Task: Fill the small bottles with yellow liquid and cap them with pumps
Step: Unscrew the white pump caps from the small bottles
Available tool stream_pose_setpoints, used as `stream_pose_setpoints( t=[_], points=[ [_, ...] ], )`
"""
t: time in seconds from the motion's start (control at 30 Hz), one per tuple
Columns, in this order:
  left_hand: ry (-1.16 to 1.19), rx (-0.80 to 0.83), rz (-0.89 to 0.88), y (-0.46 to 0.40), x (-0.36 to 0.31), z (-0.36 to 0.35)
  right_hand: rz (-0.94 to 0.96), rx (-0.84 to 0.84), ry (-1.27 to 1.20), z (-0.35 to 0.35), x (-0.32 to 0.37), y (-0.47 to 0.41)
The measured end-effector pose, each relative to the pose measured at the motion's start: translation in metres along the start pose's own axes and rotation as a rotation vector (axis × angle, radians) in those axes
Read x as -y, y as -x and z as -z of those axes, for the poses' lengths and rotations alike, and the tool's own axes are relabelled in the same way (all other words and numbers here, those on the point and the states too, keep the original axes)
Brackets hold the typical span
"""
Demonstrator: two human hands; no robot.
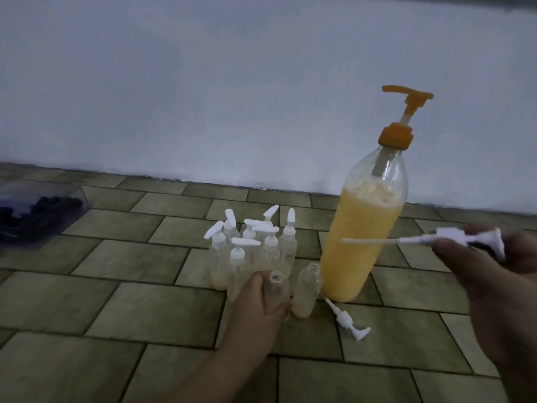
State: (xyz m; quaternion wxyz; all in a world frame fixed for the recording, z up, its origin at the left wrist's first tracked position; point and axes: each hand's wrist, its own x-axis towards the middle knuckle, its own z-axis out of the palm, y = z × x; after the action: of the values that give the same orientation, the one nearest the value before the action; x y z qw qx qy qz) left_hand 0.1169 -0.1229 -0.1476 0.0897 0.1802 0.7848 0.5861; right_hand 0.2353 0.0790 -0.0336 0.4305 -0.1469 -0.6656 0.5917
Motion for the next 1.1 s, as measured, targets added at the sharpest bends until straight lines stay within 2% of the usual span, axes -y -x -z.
stream_pose_setpoints(
  t=[0.13, 0.27, 0.4, 0.57, 0.7, 0.77, 0.87, 0.97, 1.1],
  points=[
    [-0.063, -0.066, -0.005, -0.007, 0.006, -0.013, -0.100, -0.157, 0.033, 0.010, -0.050, 0.028],
    [-0.116, -0.085, -0.001, -0.012, 0.011, -0.023, -0.137, -0.189, 0.156, 0.003, -0.101, 0.057],
    [-0.134, -0.109, 0.016, -0.009, 0.013, -0.022, -0.057, -0.147, 0.282, -0.010, -0.128, 0.075],
    [-0.178, -0.147, -0.013, 0.017, 0.024, -0.006, 0.078, 0.013, 0.582, -0.018, -0.146, 0.079],
    [-0.141, -0.310, 0.038, 0.025, 0.031, 0.015, 0.319, 0.168, 0.685, -0.018, -0.153, 0.079],
    [-0.156, -0.391, 0.008, 0.016, 0.033, 0.021, 0.357, 0.238, 0.745, -0.017, -0.155, 0.080],
    [-0.153, -0.420, 0.037, 0.000, 0.033, 0.023, 0.337, 0.293, 0.837, -0.016, -0.163, 0.083],
    [-0.097, -0.449, 0.095, -0.012, 0.031, 0.017, 0.374, 0.233, 0.805, -0.022, -0.153, 0.081],
    [-0.105, -0.478, 0.129, -0.020, 0.030, 0.008, 0.362, 0.202, 0.628, -0.028, -0.126, 0.082]
  ],
)
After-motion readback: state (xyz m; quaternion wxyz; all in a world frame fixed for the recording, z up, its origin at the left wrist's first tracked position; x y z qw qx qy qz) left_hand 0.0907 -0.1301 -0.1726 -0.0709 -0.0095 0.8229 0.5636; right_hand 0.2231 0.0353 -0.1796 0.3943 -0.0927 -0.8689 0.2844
